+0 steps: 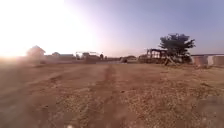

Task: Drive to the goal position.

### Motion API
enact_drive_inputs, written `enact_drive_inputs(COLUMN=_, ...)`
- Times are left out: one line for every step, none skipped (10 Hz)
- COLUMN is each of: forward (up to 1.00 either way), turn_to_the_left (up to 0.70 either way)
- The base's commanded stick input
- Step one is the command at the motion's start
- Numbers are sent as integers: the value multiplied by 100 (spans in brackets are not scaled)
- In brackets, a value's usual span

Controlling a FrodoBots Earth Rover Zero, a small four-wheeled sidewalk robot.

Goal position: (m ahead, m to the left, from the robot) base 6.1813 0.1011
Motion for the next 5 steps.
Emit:
enact_drive_inputs(forward=69, turn_to_the_left=0)
enact_drive_inputs(forward=69, turn_to_the_left=0)
enact_drive_inputs(forward=69, turn_to_the_left=0)
enact_drive_inputs(forward=69, turn_to_the_left=0)
enact_drive_inputs(forward=69, turn_to_the_left=0)
